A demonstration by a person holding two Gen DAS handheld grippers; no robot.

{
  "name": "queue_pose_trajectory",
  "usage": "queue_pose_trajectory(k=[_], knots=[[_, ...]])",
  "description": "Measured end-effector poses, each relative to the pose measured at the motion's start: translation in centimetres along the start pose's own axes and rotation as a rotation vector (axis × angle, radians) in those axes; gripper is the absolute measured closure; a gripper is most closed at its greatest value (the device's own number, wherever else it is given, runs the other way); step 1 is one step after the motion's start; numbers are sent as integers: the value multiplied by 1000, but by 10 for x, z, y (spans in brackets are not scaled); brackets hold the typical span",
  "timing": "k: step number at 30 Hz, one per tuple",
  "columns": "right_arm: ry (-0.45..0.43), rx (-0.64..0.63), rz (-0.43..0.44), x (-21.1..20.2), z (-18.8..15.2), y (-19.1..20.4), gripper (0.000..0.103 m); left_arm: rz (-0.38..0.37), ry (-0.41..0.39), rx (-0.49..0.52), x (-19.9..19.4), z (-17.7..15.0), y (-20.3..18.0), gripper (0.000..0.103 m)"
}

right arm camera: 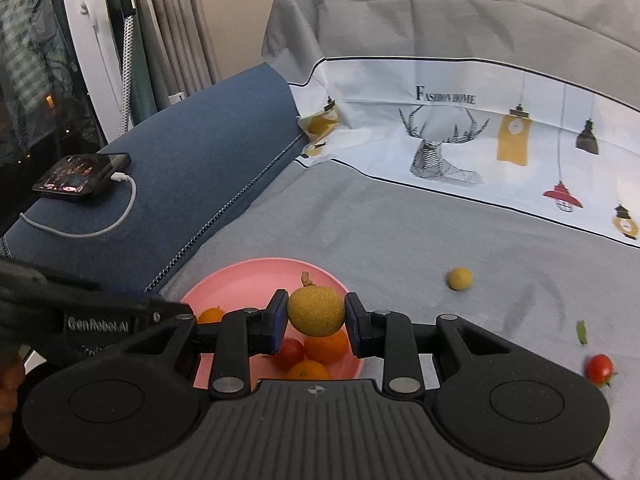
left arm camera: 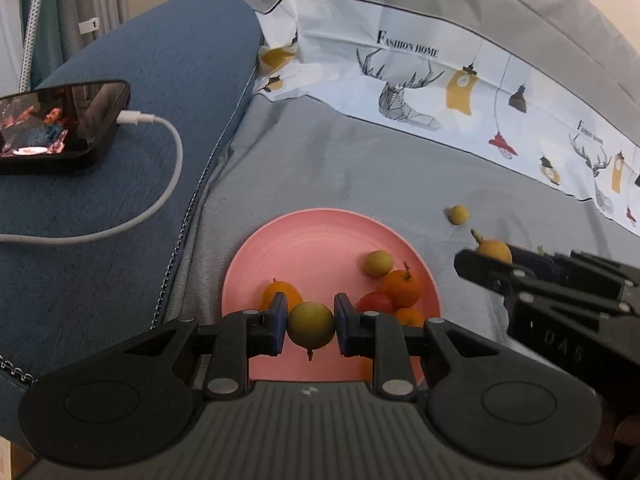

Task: Organize fruits
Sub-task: 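Carry both held yellow fruits over the pink plate, then open both tools to release the yellow fruits onto the plate, then move the left tool toward a yellow fruit while the right tool approaches the red cherry tomato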

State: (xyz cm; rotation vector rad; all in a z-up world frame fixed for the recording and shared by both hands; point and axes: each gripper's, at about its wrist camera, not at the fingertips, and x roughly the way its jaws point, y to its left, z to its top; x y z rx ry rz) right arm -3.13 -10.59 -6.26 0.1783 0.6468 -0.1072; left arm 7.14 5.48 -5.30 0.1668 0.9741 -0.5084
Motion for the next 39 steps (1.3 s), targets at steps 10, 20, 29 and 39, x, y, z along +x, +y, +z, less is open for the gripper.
queue_pose_trajectory(k=[10,20,29,39], knots=[[114,188,111,44,13,-15,37,133,-33,16,-3,-6,1,0],[72,97,-96,-51,-11,-12,8,62,-40,-15,-48,-40,-7,0],[-97,-25,-231,-144,-35,23,1,140,-105,19,-105,-72,-38,0],[-256,-50,-237,-217,-62,57,1,162,-242,25,-177,-102,-53,0]])
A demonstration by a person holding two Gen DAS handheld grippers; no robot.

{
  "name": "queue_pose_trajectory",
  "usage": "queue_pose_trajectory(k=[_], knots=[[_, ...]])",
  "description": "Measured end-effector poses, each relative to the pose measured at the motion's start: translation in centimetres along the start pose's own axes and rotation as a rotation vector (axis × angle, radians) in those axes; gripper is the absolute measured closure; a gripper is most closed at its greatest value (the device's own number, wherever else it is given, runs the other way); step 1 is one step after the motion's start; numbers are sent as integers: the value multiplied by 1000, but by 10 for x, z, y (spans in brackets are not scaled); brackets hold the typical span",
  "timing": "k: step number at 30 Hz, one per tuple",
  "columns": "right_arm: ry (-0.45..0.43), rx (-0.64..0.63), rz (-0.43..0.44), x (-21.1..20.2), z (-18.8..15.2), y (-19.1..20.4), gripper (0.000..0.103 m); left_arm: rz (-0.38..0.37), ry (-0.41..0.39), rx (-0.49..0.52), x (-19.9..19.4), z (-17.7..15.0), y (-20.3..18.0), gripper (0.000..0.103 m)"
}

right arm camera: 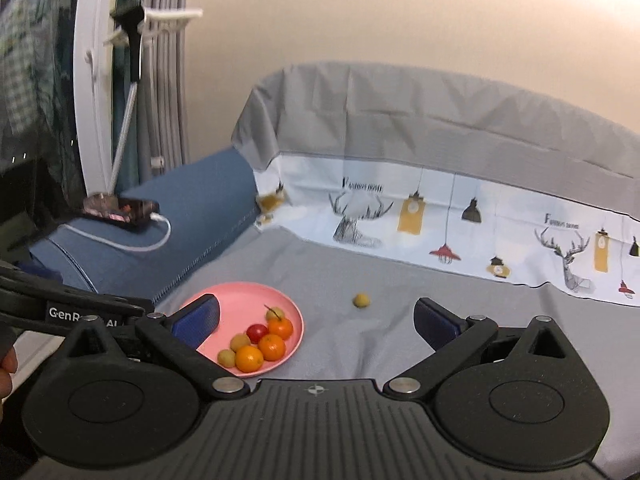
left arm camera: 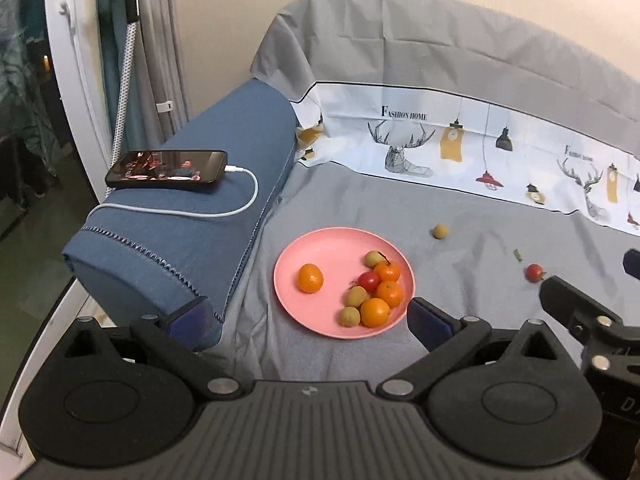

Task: Organize fruits
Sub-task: 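Move the left tool toward a yellow fruit while the right tool approaches the red cherry tomato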

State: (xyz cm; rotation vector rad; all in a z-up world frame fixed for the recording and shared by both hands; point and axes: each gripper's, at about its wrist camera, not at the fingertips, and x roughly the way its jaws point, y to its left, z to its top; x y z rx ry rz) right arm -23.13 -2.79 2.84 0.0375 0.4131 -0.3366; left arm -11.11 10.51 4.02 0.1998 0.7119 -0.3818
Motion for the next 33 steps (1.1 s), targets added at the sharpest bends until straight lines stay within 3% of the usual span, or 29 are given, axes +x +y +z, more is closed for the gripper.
queue_pose_trajectory(k=[2,7,18,21,33], knots=[[-4,26,2,-10,-4,-3,1,-16,4,-7,-8,-2,2,0],[2,74,6,-23,-11,-10,1,44,31,20,-17,-9,-4,0],[49,91,13,-12,-17,-15,1,87,27,1,-5,-10,-3,0],[65,110,10,-7,-18,-19,1,113,-12,-16,-5,-8,0,0],[103,135,-6,17,-24,-32,1,43,80,2,23,-2,-7,0]])
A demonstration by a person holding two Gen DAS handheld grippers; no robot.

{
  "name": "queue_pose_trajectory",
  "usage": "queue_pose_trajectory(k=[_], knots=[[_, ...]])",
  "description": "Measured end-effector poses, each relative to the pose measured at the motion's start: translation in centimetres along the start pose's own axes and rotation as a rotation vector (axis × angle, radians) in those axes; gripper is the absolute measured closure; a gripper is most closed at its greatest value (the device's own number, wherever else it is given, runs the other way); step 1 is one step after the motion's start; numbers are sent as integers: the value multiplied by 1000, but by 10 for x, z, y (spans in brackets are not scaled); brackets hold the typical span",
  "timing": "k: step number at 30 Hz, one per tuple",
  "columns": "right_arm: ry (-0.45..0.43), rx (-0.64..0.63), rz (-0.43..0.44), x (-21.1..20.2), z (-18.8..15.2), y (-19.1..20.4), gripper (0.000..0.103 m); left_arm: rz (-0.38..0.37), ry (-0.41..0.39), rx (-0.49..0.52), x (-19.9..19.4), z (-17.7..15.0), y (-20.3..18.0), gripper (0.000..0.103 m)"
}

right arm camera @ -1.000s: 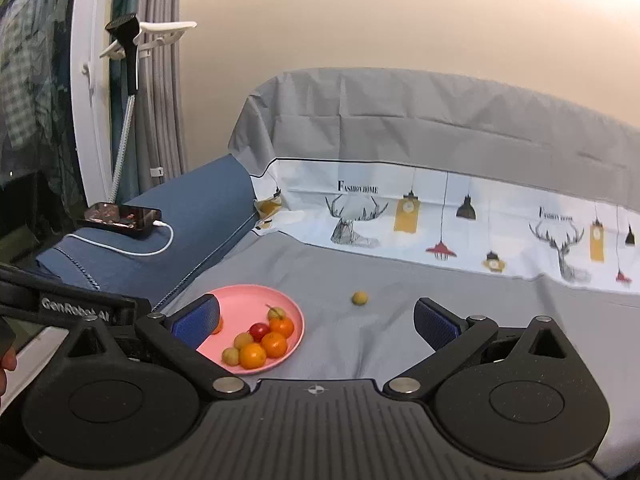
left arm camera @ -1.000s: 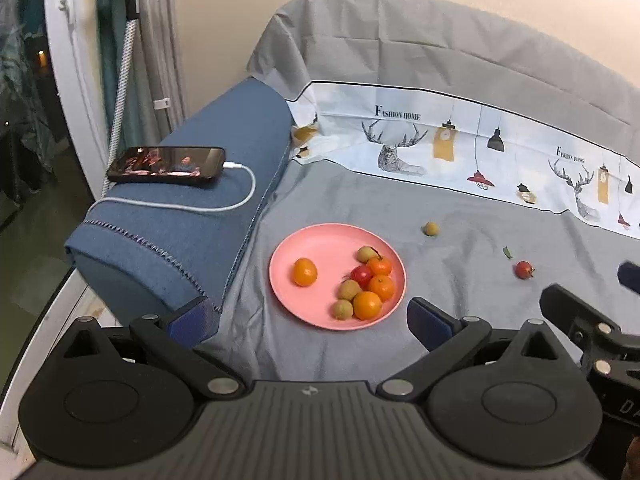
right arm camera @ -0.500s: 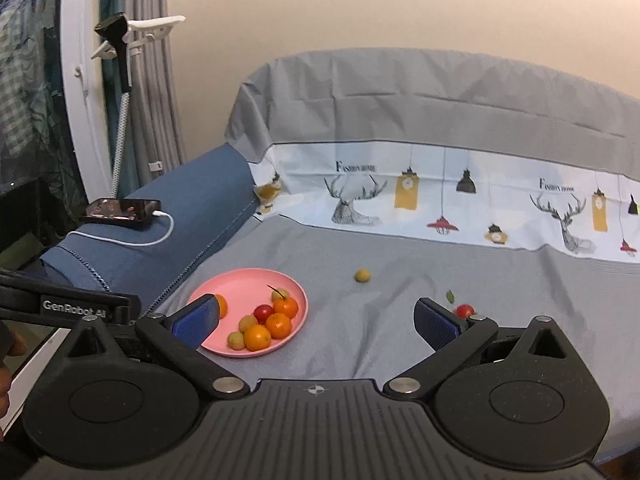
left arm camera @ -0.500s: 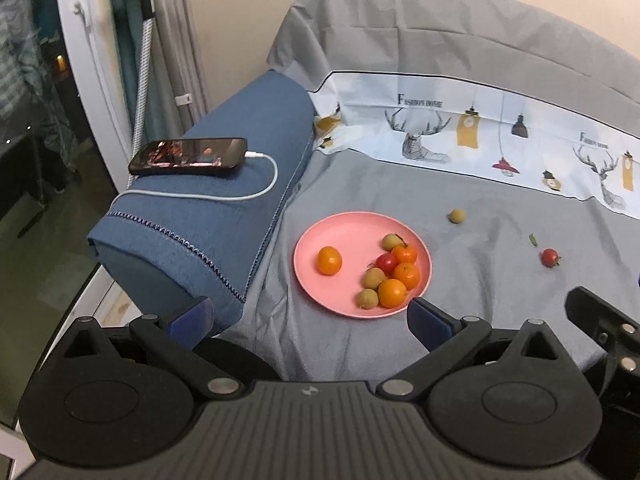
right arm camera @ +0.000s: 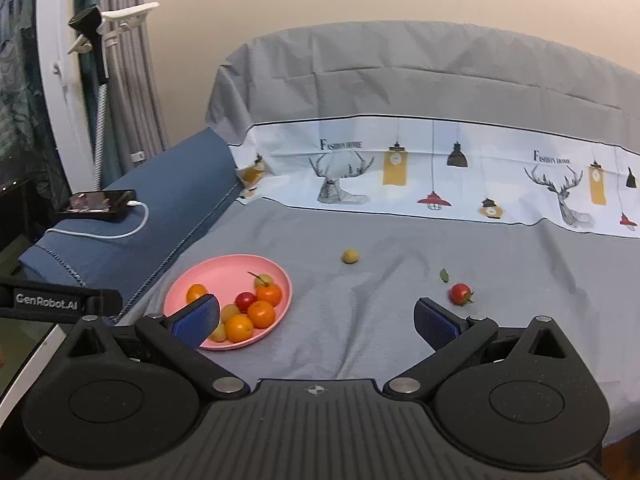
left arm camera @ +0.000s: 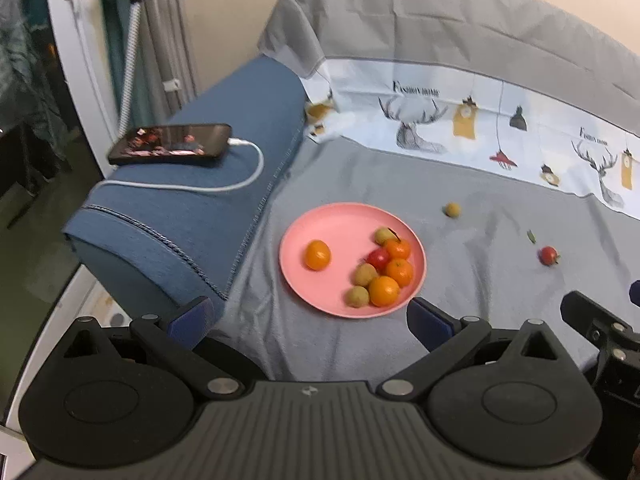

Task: Organize fruits
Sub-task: 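Move the left tool toward a yellow fruit while the right tool approaches the red cherry tomato, then grasp the yellow fruit with the left tool while the right tool grasps the cherry tomato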

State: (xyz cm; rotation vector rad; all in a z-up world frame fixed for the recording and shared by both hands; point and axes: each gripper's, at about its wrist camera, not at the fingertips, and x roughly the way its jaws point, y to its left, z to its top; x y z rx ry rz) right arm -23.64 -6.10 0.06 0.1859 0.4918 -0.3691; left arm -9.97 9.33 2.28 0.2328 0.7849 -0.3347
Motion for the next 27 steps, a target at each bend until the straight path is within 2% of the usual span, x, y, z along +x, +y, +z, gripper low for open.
queue_pose_trajectory(k=[11,18,23,27], knots=[[22,82,-103,32,7,-40,1,9,64,72,30,16,-24,0],[29,74,-191,55,11,-70,1,-23,68,54,42,33,-33,0],[81,107,-277,91,-4,-106,1,-86,127,78,73,47,-63,0],[94,157,-328,128,-10,-134,1,-78,132,135,110,64,-99,0]])
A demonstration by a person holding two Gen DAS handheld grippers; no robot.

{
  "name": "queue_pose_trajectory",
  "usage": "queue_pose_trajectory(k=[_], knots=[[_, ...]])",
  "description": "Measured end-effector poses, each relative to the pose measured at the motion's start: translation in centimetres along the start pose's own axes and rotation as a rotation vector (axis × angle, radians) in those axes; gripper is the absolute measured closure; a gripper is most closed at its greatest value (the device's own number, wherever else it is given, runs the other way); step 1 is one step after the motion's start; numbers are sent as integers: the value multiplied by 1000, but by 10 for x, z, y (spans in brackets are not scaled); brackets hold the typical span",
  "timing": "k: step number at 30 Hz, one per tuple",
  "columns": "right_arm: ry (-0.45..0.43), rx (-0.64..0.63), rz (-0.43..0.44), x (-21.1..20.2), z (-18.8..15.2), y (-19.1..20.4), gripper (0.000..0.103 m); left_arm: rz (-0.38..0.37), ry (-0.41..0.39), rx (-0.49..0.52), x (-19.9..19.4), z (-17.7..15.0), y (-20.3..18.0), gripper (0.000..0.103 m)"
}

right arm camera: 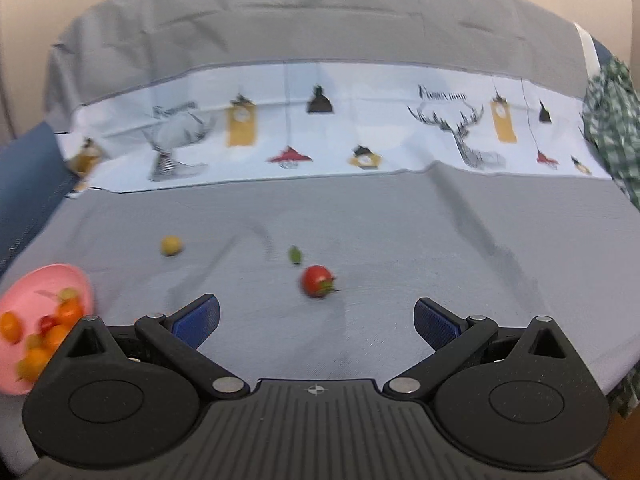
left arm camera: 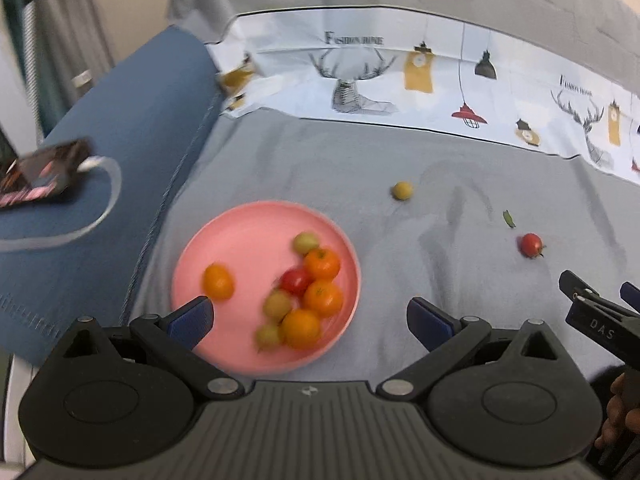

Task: Organize fruits
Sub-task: 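Grasp the yellow fruit with the left tool while the right tool grasps the cherry tomato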

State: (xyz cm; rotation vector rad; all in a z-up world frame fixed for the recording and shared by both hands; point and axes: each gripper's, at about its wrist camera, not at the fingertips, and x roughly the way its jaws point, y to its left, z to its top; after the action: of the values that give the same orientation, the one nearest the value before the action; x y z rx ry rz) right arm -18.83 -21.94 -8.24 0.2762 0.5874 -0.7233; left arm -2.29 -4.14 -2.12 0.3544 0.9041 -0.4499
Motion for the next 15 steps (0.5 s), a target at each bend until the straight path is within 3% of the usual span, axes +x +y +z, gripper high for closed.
queue_pose_trajectory(k=[6,12,15], knots=[[63,6,-36,81,7,-9,1,-33,36,51,81,50,-46,0],[140,70,-89,153,2,-9,0,-25,108,48,190,89,-85,0],[56,-8,-105,158,-9,-4,1,-7,146,10,229,96,-85,0]])
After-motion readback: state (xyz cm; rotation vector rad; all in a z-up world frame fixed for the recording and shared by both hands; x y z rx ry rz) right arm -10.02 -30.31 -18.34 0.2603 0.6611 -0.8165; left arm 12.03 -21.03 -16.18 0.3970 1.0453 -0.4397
